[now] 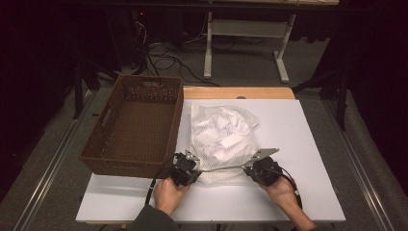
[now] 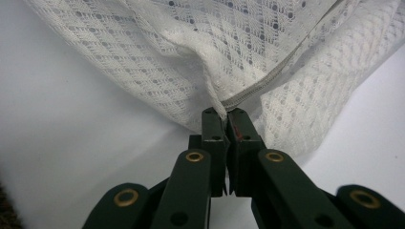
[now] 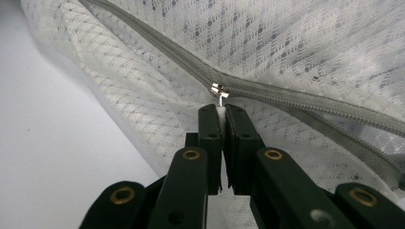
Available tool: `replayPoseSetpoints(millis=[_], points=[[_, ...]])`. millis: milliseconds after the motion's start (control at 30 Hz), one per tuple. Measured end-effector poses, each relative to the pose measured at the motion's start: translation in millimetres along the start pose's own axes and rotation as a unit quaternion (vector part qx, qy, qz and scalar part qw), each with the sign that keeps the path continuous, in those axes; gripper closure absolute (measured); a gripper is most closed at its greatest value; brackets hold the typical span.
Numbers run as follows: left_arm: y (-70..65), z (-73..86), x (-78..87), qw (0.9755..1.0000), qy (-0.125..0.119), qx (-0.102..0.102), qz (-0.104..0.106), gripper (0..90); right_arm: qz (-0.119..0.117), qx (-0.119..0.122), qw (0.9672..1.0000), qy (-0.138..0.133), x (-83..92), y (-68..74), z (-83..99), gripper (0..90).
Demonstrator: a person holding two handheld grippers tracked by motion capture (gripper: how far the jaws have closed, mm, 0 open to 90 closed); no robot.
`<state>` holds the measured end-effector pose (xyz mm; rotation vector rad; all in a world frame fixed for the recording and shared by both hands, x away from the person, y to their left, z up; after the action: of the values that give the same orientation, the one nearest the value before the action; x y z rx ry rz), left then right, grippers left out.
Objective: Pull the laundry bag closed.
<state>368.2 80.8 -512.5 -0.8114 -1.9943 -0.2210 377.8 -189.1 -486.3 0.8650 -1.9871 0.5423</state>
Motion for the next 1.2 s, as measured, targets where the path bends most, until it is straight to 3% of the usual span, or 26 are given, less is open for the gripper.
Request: replayPoseSetpoints(millis=[1200], points=[[-0.9, 0.9, -0.1, 1.0, -0.003, -0.004, -0.003, 86.6, 0.009, -0.005, 0.9999, -0.006, 9.2, -8.3, 5.4, 87.1]])
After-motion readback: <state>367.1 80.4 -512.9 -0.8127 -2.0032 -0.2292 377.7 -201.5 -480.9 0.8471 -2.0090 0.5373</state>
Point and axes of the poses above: each handheld gripper's, and its own axes: x roughly backward along the jaws, z roughly out of its underside, y roughly to its left, the point moved 1 cm from there along -x, roughly forward along the jaws, and after that the axes turned 2 degrees about y, right-handed, at the moved point
